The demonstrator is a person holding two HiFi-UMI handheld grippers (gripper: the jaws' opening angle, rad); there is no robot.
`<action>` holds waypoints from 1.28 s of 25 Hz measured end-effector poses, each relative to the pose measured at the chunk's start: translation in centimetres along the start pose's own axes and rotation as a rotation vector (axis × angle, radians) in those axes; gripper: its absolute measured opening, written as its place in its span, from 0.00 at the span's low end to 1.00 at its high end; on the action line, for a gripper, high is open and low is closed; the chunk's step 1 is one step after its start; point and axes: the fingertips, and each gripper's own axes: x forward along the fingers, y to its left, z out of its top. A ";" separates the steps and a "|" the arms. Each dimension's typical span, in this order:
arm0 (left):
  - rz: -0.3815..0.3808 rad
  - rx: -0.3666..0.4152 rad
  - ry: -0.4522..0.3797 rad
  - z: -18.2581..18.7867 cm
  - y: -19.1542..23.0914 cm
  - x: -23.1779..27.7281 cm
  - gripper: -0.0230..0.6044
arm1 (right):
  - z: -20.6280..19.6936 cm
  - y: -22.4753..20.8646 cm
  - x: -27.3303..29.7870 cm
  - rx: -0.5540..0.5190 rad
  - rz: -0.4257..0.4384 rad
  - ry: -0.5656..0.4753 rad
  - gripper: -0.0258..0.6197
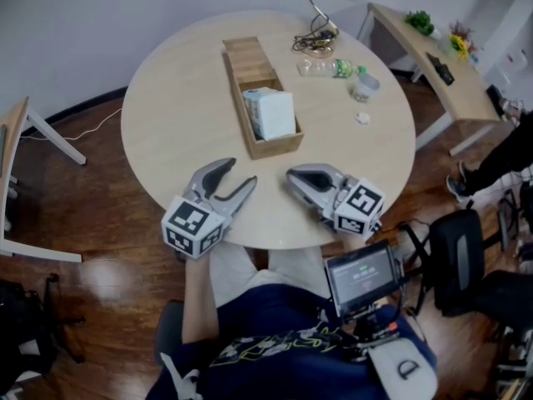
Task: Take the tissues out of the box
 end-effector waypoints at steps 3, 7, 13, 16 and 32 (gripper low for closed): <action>-0.003 0.002 0.000 0.0 0.0 0.0 0.38 | 0.4 -1.0 -0.5 -0.006 -0.065 -0.027 0.13; -0.004 0.005 0.002 0.1 -0.1 0.0 0.38 | 0.8 -2.0 -0.7 -0.001 -0.122 -0.053 0.33; -0.052 0.009 0.009 -0.1 -1.4 -0.1 0.38 | 2.3 -2.7 -0.5 0.021 -0.136 -0.137 0.46; -0.017 0.002 0.000 0.1 -0.7 0.3 0.38 | 2.9 -3.3 -0.4 0.018 -0.137 -0.144 0.46; 0.039 0.034 0.006 7.1 4.7 6.3 0.38 | 7.7 -10.4 2.6 0.016 -0.144 -0.108 0.39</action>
